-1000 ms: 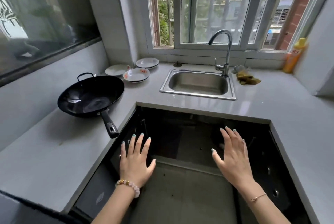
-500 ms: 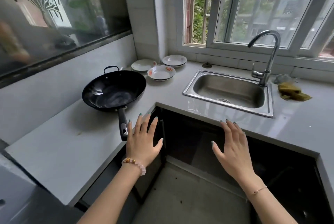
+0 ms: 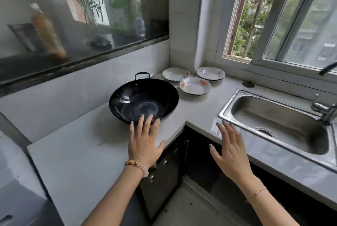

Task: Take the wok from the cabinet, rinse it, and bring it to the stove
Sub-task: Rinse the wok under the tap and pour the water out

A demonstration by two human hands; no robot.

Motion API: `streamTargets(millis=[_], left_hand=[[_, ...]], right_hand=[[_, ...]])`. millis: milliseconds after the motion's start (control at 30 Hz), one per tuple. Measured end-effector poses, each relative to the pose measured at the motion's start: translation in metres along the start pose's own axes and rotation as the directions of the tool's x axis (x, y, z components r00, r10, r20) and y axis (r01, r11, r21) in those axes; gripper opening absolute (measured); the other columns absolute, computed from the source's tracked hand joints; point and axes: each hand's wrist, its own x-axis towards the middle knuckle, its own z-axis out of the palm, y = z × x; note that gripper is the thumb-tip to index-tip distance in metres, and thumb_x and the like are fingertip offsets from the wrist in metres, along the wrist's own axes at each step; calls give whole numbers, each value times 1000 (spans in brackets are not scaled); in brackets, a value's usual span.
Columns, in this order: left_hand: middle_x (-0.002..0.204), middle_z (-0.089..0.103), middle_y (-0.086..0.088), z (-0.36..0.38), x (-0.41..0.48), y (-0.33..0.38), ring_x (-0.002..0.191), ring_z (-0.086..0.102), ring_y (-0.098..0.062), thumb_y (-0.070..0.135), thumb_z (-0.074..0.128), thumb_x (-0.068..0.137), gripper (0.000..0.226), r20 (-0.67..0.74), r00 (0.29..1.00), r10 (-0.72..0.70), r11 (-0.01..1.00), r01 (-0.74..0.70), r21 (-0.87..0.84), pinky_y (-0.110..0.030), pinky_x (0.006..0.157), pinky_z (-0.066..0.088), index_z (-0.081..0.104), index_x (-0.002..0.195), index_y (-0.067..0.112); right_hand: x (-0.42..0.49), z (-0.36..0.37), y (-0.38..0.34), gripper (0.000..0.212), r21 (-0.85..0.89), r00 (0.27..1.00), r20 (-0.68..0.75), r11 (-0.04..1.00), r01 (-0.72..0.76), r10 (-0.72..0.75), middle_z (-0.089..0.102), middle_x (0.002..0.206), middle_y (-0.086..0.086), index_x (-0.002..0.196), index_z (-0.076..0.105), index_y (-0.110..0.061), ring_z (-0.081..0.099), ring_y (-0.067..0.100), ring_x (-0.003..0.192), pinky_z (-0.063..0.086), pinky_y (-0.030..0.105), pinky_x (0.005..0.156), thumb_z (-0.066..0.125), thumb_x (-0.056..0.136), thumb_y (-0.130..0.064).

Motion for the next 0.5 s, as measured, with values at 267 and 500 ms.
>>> streamTargets(millis=[267, 500], left_hand=[[154, 26, -4, 36, 19, -67, 143, 16, -26, 50, 51, 84, 70, 134, 971, -198, 970, 214, -117, -48, 116, 9, 29, 144, 22], [150, 28, 6, 55, -1, -70, 139, 22, -12, 41, 51, 89, 63, 315, 895, -316, 707, 444, -551, -27, 113, 18, 25, 144, 24]], right_hand=[[76, 62, -73, 67, 93, 979, 120, 984, 152, -163, 17, 157, -2, 147, 18, -25, 7, 18, 146, 10, 40, 120, 49, 91, -40], [98, 111, -118, 51, 543, 904, 419, 821, -176, -83, 39, 144, -3, 140, 36, -20, 35, 12, 131, 28, 25, 106, 50, 93, -35]])
